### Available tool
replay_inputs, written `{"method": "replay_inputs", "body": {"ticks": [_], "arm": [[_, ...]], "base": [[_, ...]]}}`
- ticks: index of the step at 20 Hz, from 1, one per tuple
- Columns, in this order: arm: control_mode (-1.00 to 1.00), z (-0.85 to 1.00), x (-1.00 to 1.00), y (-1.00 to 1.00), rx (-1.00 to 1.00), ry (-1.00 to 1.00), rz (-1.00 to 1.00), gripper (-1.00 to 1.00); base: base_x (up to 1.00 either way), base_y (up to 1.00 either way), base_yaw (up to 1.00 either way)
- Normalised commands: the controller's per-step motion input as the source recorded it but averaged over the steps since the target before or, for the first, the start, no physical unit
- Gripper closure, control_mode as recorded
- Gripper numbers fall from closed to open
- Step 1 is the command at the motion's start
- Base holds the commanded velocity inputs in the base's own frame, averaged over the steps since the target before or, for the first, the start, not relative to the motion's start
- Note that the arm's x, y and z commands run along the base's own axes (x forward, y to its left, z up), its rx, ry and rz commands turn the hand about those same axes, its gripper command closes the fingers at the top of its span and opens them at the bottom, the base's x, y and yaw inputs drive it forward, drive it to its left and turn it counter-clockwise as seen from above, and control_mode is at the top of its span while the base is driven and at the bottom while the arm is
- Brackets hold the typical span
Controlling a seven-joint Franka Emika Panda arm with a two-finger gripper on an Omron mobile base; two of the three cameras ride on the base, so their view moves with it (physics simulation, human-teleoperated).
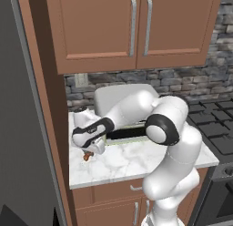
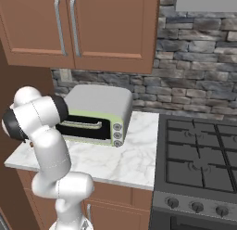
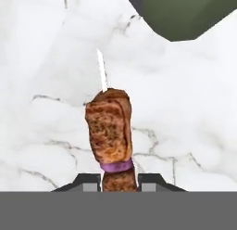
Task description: Store the kebab skewer in the freezer for long-term storage. Close the freezer door after placing the cooked food.
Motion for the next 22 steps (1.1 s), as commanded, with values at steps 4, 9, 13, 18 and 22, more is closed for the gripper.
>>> {"method": "replay_inputs", "body": {"ticks": [4,9,13,18,22], "arm": [[-1.0,0.45,-0.8,-0.15,0.02,-0.12,0.0,1.0],[-1.0,0.52,-0.56,-0.71,0.04,-0.06,0.01,1.0],[-1.0,0.74,-0.33,-0.99,0.03,-0.02,0.07,1.0],[-1.0,0.91,-0.52,-0.7,0.08,0.0,0.19,1.0],[-1.0,0.9,-0.4,-0.53,0.01,0.0,0.27,1.0]], "base": [[0.0,0.0,0.0],[0.0,0.0,0.0],[0.0,0.0,0.0],[0.0,0.0,0.0],[0.0,0.0,0.0]]}}
